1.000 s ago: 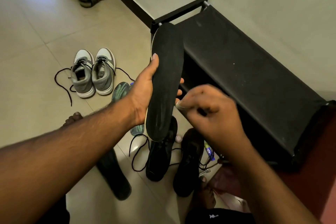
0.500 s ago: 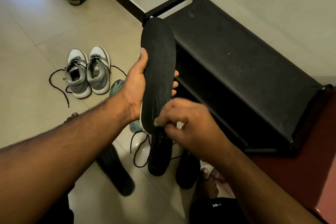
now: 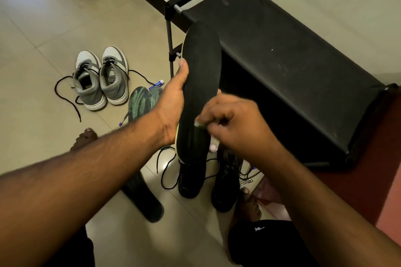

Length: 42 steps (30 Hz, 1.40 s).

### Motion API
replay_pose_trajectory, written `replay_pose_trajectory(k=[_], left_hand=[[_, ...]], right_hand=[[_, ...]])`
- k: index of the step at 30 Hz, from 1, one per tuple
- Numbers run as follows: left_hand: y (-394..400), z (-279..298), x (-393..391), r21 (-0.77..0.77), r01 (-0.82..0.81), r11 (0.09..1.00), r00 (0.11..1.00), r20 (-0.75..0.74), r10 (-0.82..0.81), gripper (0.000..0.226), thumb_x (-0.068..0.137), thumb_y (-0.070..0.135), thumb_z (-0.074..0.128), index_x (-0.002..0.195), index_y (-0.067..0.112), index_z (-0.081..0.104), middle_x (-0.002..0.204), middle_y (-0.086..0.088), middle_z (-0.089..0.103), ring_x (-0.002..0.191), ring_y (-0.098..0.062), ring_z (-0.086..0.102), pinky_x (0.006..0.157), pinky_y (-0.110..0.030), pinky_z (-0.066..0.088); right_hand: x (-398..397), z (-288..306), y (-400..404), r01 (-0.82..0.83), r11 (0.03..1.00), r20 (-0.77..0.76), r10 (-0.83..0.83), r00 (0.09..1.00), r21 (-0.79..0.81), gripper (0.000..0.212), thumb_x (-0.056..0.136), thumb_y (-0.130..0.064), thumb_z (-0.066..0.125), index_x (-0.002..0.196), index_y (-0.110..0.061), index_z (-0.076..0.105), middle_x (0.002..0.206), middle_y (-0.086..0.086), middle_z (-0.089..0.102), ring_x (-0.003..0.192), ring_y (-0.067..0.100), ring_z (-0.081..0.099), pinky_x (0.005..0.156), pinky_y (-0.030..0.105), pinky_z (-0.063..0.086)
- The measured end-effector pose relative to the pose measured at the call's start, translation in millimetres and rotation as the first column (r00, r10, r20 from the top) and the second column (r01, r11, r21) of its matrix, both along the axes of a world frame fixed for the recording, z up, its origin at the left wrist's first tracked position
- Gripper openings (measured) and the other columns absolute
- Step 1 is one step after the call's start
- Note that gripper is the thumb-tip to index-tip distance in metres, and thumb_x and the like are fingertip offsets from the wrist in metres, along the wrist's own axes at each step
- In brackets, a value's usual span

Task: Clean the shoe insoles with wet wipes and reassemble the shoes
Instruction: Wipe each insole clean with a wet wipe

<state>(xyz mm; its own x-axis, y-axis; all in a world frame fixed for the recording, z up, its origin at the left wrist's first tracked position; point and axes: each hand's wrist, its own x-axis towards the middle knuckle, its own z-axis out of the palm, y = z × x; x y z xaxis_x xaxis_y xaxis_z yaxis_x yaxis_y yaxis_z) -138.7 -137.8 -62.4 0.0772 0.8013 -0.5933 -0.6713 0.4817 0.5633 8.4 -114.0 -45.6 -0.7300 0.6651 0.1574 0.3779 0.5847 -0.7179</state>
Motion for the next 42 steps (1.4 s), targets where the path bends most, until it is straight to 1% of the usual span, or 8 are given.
replay_pose_trajectory(k=[4,11,18,25,30,33,38,42], left_hand=[[-7,-2,11,0.003,0.052,0.999,0.998,-0.029,-0.052,0.077,0.09,0.078,0.031,0.104,0.018,0.079,0.118,-0.014,0.071,0.115,-0.034,0.064,0.105,-0.053,0.044],[-1,1,1,-0.023,-0.088,0.996,0.996,-0.012,0.088,0.089,0.092,0.076,0.028,0.129,0.002,0.061,0.107,-0.016,0.066,0.081,-0.025,0.063,0.079,-0.034,0.053],[-9,-2,16,-0.026,0.01,1.0,0.999,0.047,-0.009,0.076,0.094,0.072,0.03,0.099,0.014,0.078,0.107,-0.011,0.073,0.095,-0.026,0.069,0.098,-0.043,0.047],[2,-2,-7,-0.014,-0.126,0.992,0.992,-0.018,0.126,0.086,0.093,0.076,0.025,0.107,0.006,0.073,0.106,-0.013,0.072,0.085,-0.025,0.066,0.076,-0.035,0.056],[-4,-1,1,0.026,-0.028,0.999,0.999,0.034,0.027,0.086,0.094,0.074,0.025,0.089,0.009,0.08,0.098,-0.011,0.075,0.086,-0.023,0.072,0.076,-0.035,0.061],[-1,-2,0,0.032,-0.018,0.999,0.999,0.028,0.017,0.088,0.094,0.075,0.023,0.085,0.009,0.081,0.096,-0.011,0.074,0.085,-0.022,0.071,0.077,-0.035,0.06],[5,-5,-13,0.026,-0.094,0.995,0.995,-0.023,0.095,0.09,0.092,0.077,0.024,0.108,0.006,0.075,0.116,-0.014,0.069,0.096,-0.025,0.064,0.087,-0.038,0.055],[5,-1,-16,0.051,-0.055,0.997,0.998,0.016,0.054,0.089,0.091,0.079,0.025,0.091,0.008,0.08,0.101,-0.014,0.072,0.087,-0.026,0.07,0.082,-0.04,0.059]], right_hand=[[3,-3,6,0.194,0.978,-0.041,-0.191,0.981,0.08,0.009,0.075,0.003,0.072,0.077,-0.005,0.075,0.085,0.004,0.068,0.077,0.009,0.064,0.071,0.016,0.052],[0,7,-11,-0.239,0.959,0.041,0.248,0.968,-0.153,0.013,0.072,0.003,0.073,0.079,-0.007,0.076,0.087,0.001,0.07,0.078,0.004,0.063,0.074,0.011,0.047],[8,-1,12,0.11,0.994,-0.017,-0.109,0.994,0.017,0.01,0.074,0.004,0.071,0.075,-0.005,0.074,0.084,0.003,0.068,0.077,0.007,0.064,0.071,0.018,0.053],[0,8,-12,-0.301,0.947,0.077,0.311,0.947,-0.115,0.012,0.074,0.002,0.073,0.082,-0.006,0.076,0.089,0.004,0.069,0.077,0.002,0.06,0.071,0.01,0.046],[6,3,5,0.055,0.989,0.055,-0.063,0.996,0.134,0.01,0.076,0.002,0.072,0.08,-0.007,0.075,0.087,0.003,0.069,0.081,0.009,0.065,0.081,0.03,0.057],[4,1,1,0.081,0.983,0.012,-0.085,0.996,0.167,0.011,0.075,0.002,0.072,0.081,-0.007,0.075,0.087,0.003,0.069,0.082,0.011,0.066,0.081,0.029,0.057],[2,15,-13,-0.317,0.895,0.063,0.353,0.934,-0.313,0.013,0.077,0.001,0.075,0.088,-0.006,0.076,0.092,0.003,0.07,0.085,0.008,0.066,0.077,0.018,0.052],[14,19,8,-0.087,0.91,-0.208,0.0,0.978,-0.405,0.017,0.074,0.009,0.074,0.089,0.002,0.074,0.092,0.013,0.07,0.089,0.02,0.068,0.092,0.034,0.053]])
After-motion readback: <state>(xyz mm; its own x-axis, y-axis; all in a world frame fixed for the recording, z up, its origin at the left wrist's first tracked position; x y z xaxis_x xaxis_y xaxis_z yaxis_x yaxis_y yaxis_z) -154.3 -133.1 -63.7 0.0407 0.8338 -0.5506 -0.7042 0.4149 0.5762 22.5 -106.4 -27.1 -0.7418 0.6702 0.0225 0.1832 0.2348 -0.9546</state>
